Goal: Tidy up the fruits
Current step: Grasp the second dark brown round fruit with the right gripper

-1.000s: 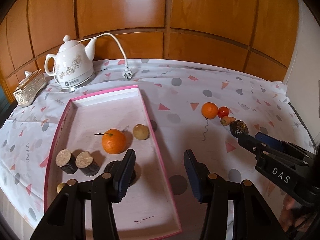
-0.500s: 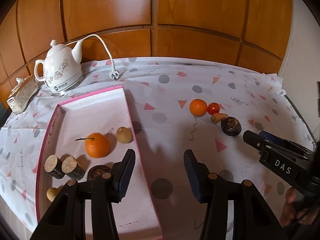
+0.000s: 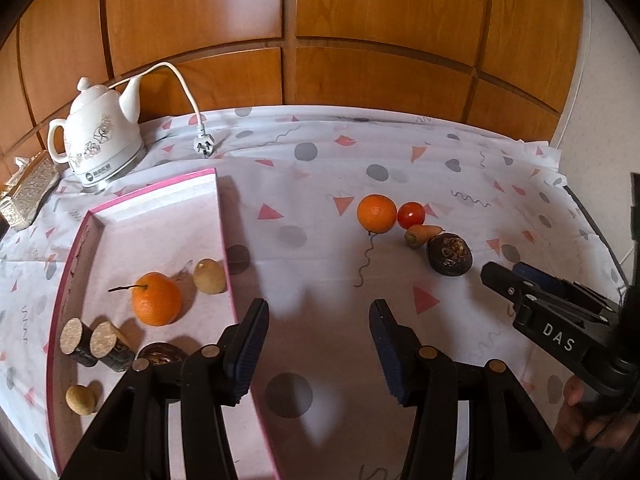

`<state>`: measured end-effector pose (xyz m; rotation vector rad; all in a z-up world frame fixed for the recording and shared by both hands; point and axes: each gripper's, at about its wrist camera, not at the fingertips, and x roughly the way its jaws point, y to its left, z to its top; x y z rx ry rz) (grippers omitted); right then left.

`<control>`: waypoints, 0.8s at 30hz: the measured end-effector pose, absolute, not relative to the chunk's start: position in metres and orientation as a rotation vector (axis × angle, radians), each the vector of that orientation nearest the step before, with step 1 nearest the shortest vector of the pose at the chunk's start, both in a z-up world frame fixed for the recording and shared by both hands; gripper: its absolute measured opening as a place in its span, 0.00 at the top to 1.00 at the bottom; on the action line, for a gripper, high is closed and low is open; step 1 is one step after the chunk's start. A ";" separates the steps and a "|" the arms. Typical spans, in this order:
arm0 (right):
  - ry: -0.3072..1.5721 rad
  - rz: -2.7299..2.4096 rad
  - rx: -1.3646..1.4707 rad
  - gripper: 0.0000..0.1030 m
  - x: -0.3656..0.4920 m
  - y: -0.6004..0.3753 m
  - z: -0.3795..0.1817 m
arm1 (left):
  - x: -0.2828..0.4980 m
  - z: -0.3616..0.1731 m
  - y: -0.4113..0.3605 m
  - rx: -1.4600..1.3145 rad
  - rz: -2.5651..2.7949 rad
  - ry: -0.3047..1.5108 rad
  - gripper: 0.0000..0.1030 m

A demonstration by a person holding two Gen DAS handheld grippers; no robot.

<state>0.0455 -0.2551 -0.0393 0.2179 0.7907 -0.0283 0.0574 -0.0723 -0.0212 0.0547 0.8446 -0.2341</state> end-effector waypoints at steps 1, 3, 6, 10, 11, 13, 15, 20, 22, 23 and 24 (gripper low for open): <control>0.789 -0.019 0.214 0.55 0.048 -0.255 -0.039 | 0.058 -0.022 -0.073 0.055 -0.235 0.846 0.48; 0.782 -0.006 0.199 0.48 0.053 -0.254 -0.040 | 0.061 -0.024 -0.075 0.048 -0.237 0.852 0.48; 0.781 0.019 0.165 0.46 0.062 -0.251 -0.042 | 0.065 -0.026 -0.079 0.035 -0.244 0.863 0.48; 0.803 0.037 0.092 0.43 0.077 -0.245 -0.049 | 0.068 -0.030 -0.084 0.030 -0.249 0.873 0.48; 0.807 0.040 0.081 0.42 0.080 -0.244 -0.051 | 0.069 -0.030 -0.084 0.030 -0.251 0.875 0.48; 0.819 0.056 0.061 0.42 0.088 -0.241 -0.055 | 0.072 -0.033 -0.086 0.023 -0.253 0.884 0.48; 0.825 0.056 0.044 0.42 0.093 -0.239 -0.059 | 0.075 -0.035 -0.088 0.017 -0.254 0.890 0.48; 0.857 0.038 0.037 0.51 0.100 -0.239 -0.066 | 0.086 -0.039 -0.091 -0.010 -0.244 0.905 0.48; 0.847 0.011 0.031 0.51 0.098 -0.239 -0.065 | 0.092 -0.040 -0.094 -0.021 -0.239 0.903 0.48; 0.843 0.003 0.035 0.52 0.097 -0.241 -0.064 | 0.094 -0.040 -0.095 -0.024 -0.239 0.902 0.48; 0.841 -0.005 0.040 0.52 0.096 -0.243 -0.064 | 0.098 -0.040 -0.098 -0.030 -0.241 0.900 0.48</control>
